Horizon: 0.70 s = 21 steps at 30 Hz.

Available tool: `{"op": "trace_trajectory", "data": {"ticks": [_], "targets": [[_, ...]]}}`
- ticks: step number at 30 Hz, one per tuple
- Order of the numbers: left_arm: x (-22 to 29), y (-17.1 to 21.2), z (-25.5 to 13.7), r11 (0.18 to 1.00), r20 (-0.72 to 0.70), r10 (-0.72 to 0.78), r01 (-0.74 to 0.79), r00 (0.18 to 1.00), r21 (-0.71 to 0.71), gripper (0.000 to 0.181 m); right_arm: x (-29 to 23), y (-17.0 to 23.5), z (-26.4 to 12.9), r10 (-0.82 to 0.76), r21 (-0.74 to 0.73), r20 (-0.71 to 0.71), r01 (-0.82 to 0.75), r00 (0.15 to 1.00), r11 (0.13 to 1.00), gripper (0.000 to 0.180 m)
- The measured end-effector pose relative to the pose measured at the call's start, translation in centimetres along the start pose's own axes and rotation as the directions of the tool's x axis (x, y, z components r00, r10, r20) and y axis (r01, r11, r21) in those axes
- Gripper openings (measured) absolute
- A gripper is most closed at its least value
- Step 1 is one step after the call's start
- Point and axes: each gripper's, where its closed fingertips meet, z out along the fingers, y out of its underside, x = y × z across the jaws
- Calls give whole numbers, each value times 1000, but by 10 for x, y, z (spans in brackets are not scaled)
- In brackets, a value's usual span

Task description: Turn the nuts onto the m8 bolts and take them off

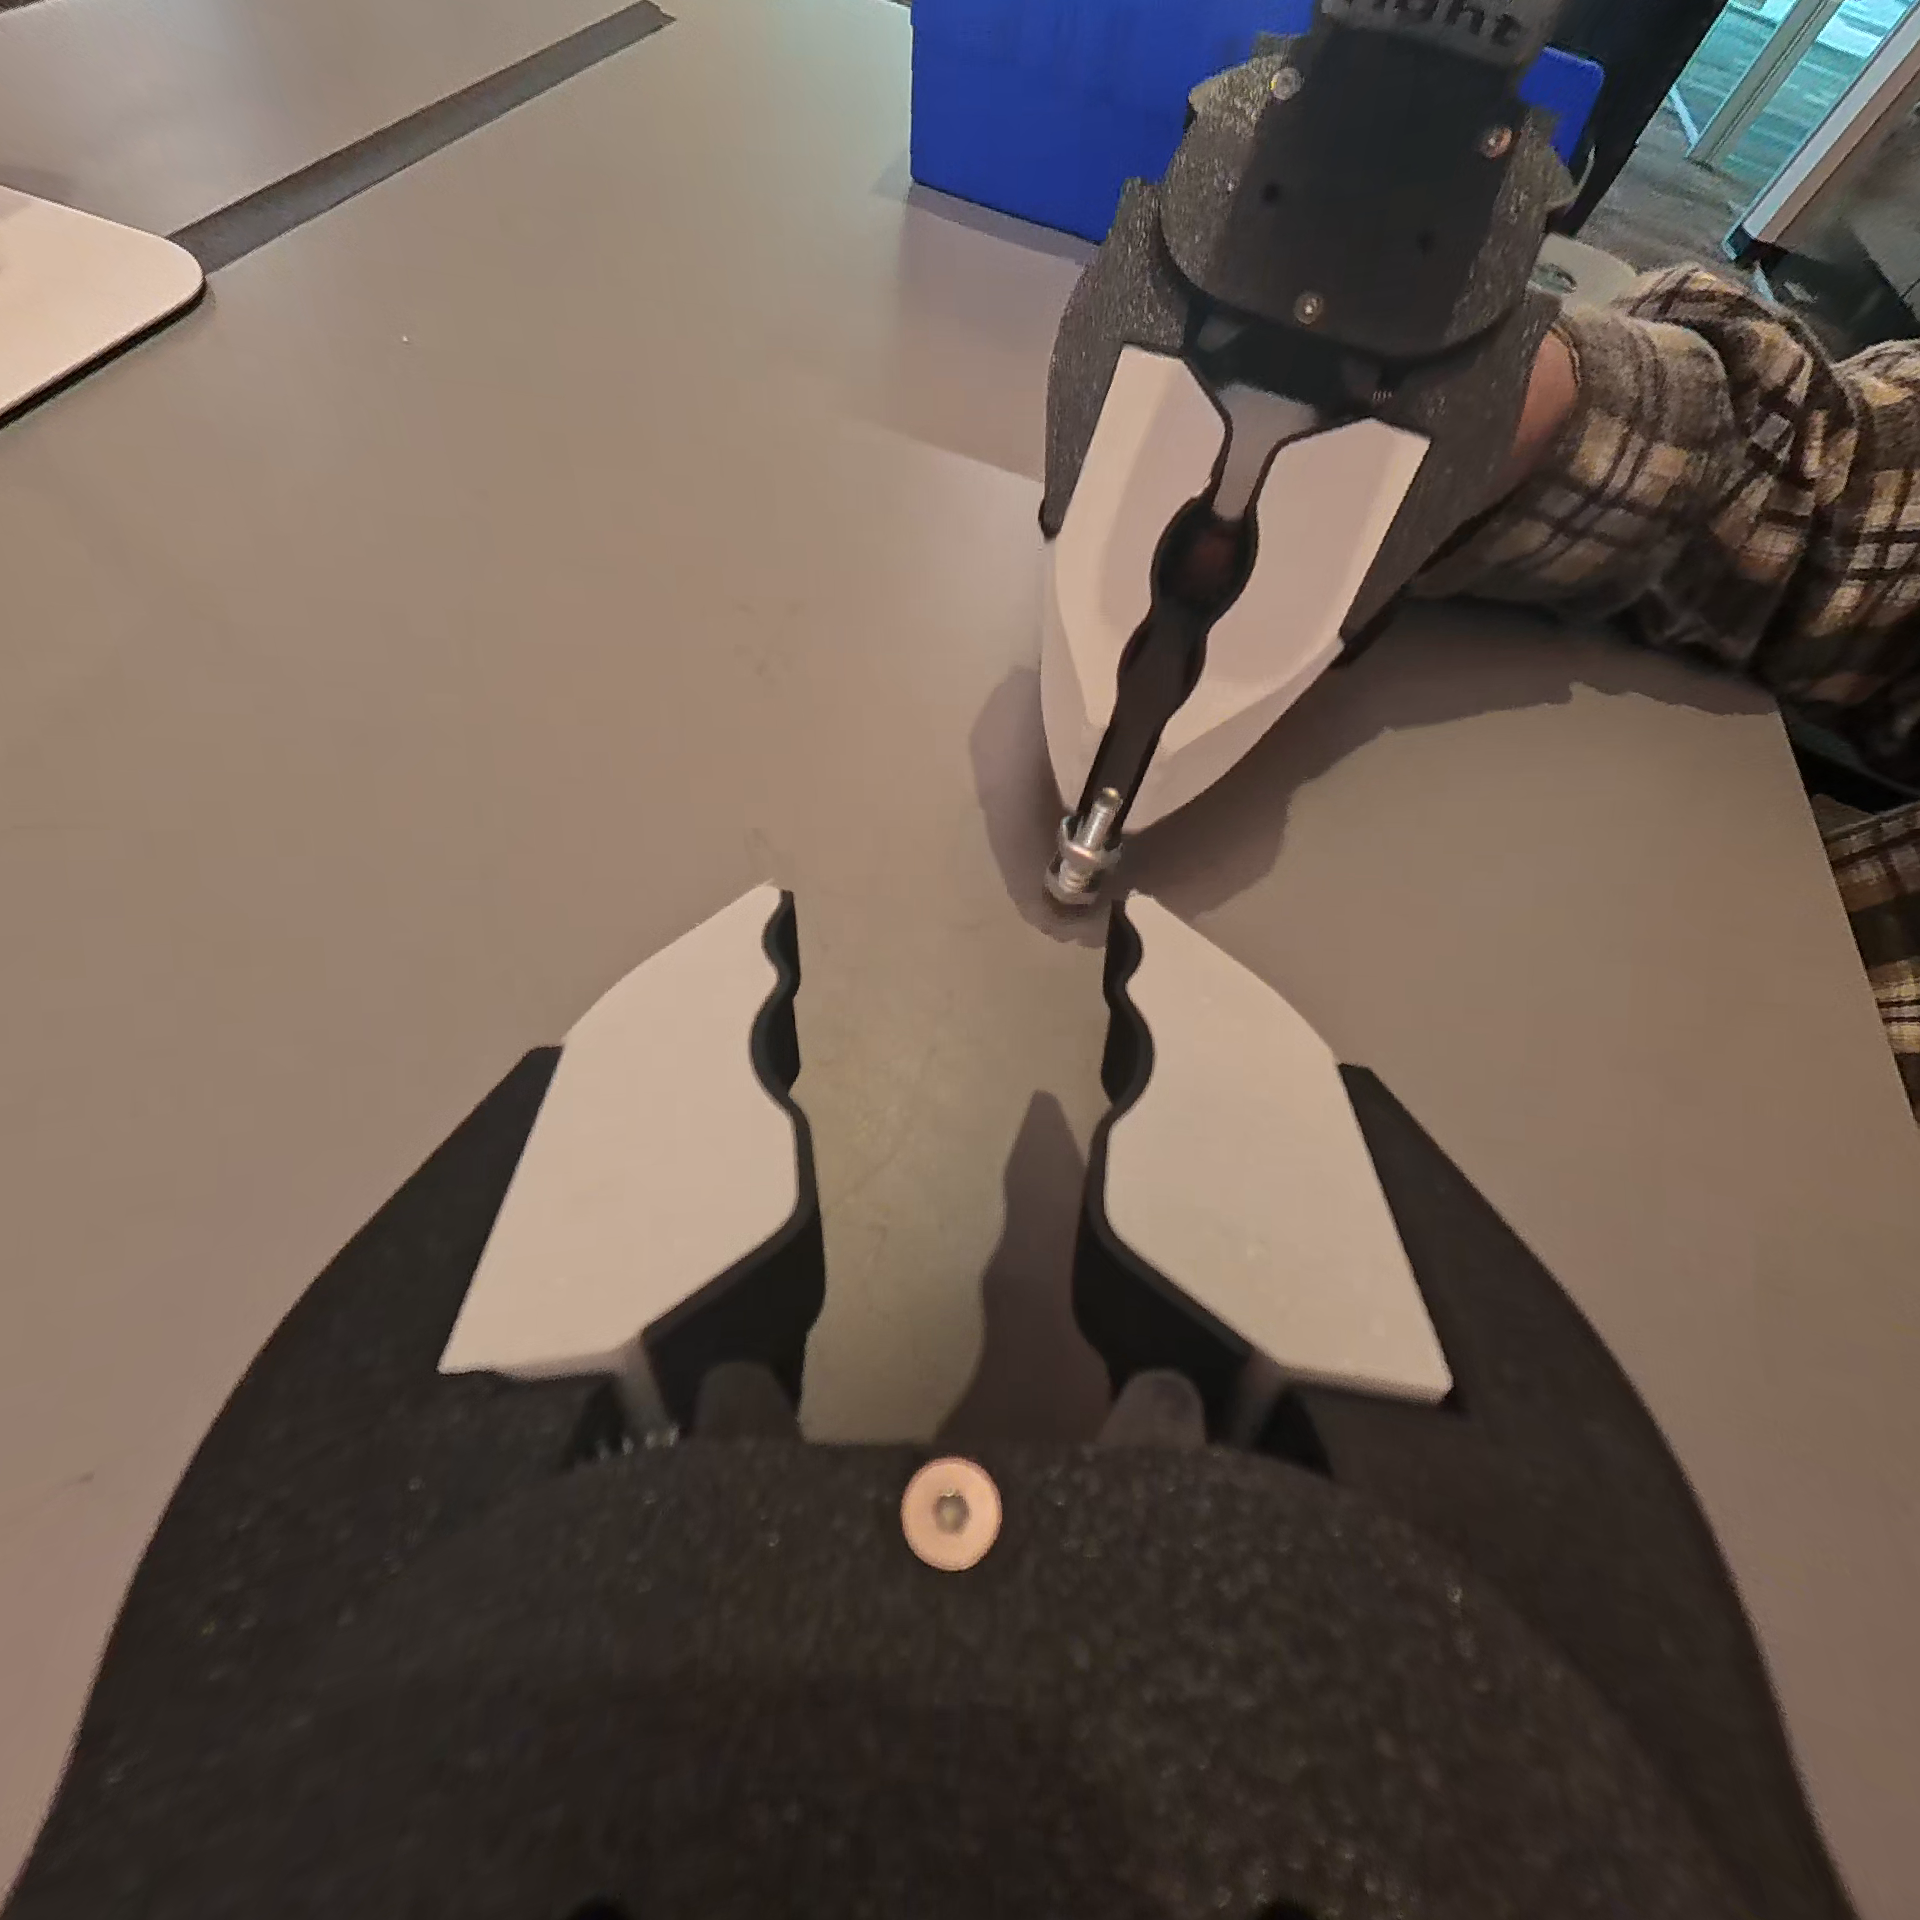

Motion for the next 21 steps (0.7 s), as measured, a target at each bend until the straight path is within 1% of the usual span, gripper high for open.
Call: {"op": "trace_trajectory", "data": {"ticks": [3, 6, 12, 17, 19, 21], "targets": [[2, -1, 1, 1000, -8, -2, 2, 1000, 13, 56, 5, -14, -12, 26, 56, -4, -26, 1000, 998, 7], [8, -7, 3, 999, -37, -6, 8, 999, 53, 55, 8, -39, -24, 13, 92, 3, -14, 1000, 996, 7], [24, -31, -4, 981, -70, 38, -24, 997, 192, 47, 0, -86, -32, -24, 110, 100, 13, 995, 994, 7], [31, -45, -10, 961, -69, 66, -45, 995, 273, 41, -7, -101, -28, -40, 93, 144, 27, 989, 995, 7], [33, -49, -12, 953, -80, 64, -37, 995, 301, 38, -8, -103, -28, -34, 107, 158, 18, 987, 994, 7], [35, -51, -13, 950, -94, 58, -26, 994, 311, 35, -7, -101, -27, -29, 89, 157, 15, 987, 996, 7]]}}
